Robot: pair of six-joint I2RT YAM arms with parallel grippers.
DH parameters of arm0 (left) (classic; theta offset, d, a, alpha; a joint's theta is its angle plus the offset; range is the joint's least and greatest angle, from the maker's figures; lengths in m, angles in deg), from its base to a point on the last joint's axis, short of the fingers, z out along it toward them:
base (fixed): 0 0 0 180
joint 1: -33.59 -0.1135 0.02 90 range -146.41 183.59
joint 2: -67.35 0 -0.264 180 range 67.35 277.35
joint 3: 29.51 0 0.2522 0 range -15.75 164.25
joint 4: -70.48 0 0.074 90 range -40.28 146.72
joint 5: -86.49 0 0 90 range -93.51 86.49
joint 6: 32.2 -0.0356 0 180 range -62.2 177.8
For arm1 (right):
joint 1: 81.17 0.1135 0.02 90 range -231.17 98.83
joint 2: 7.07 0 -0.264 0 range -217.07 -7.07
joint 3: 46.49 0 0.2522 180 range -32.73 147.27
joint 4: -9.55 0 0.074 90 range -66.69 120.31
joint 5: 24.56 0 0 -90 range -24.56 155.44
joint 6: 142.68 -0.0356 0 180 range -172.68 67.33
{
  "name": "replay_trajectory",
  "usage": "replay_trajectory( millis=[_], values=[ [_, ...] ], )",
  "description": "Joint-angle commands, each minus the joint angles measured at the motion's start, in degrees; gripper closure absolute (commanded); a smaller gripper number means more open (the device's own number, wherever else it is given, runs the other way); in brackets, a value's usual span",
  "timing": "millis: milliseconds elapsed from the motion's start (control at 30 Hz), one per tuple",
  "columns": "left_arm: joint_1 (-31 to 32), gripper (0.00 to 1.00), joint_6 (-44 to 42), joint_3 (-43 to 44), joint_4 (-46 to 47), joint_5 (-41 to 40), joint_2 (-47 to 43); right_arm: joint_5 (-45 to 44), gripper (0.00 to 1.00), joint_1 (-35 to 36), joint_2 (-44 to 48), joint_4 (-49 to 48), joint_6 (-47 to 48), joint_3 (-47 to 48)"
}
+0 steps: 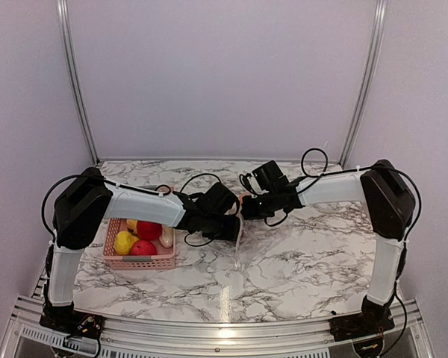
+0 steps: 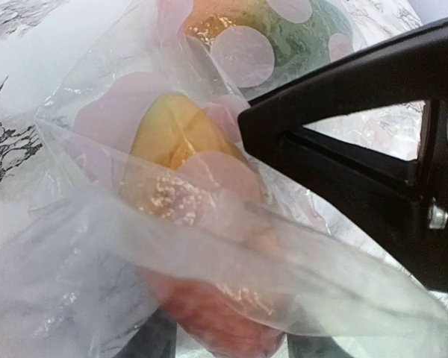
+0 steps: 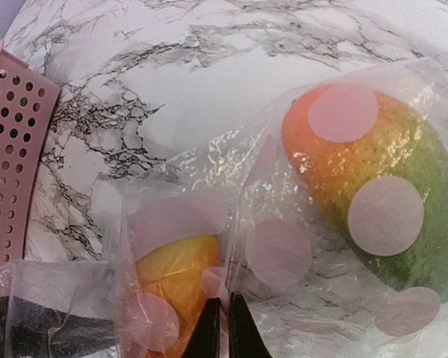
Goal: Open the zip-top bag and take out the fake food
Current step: Pick up the fake fruit from the zipper food storage bag.
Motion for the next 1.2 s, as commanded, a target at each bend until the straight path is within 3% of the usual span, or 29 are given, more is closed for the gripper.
replay_trajectory(
  millis=[0,267,1167],
  values=[
    [-0.1,0.53,-0.2,-0.1,-1.1,-1.2,-0.8,-1.7,0.98,0.3,1.3,1.5,-0.3,-0.7],
    [-0.1,0.61,-0.2,-3.5,0.2,-0.5,-4.8,-4.0,1.00,-0.8,1.7,1.5,0.0,-0.9],
    [-1.0,0.61,3.5,-10.2,-1.0,12.1,-13.5,-9.9,1.00,-1.0,3.3,-1.3,0.4,-3.0]
  ],
)
